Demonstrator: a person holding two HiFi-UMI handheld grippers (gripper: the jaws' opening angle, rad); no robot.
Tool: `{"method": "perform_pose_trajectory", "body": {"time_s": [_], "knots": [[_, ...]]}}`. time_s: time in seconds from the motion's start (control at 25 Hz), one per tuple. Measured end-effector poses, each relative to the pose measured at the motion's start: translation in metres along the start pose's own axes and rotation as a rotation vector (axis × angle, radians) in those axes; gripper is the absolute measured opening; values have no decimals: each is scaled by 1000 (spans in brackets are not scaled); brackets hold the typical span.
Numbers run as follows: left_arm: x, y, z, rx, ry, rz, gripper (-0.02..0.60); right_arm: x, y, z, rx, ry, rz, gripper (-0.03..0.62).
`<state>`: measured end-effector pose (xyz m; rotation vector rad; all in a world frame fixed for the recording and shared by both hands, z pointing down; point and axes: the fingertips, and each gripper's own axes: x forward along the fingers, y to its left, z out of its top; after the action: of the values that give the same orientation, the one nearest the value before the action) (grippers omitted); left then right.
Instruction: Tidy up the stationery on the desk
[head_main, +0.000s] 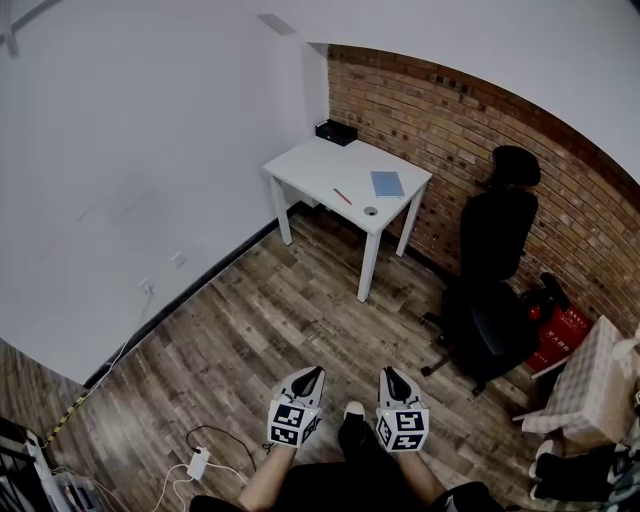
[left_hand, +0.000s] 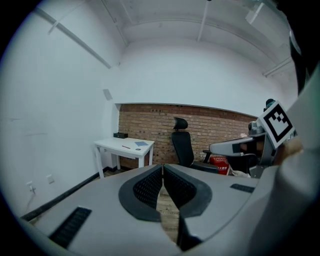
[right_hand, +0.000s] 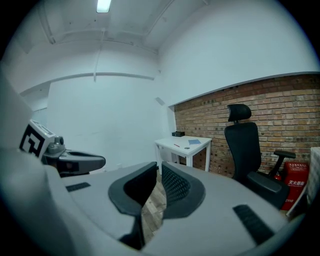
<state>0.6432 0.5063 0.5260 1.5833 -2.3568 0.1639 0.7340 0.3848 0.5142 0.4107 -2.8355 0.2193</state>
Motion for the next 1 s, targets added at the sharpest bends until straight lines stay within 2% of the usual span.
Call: {"method": "perform_pose_trajectory", "body": {"time_s": [0.68,1.0], "knots": [[154,60,70,-4,25,48,21,149,-93,69,0,-7,47,25],[201,72,79,-13,25,68,21,193,-126,75,-4,12,76,25]]}}
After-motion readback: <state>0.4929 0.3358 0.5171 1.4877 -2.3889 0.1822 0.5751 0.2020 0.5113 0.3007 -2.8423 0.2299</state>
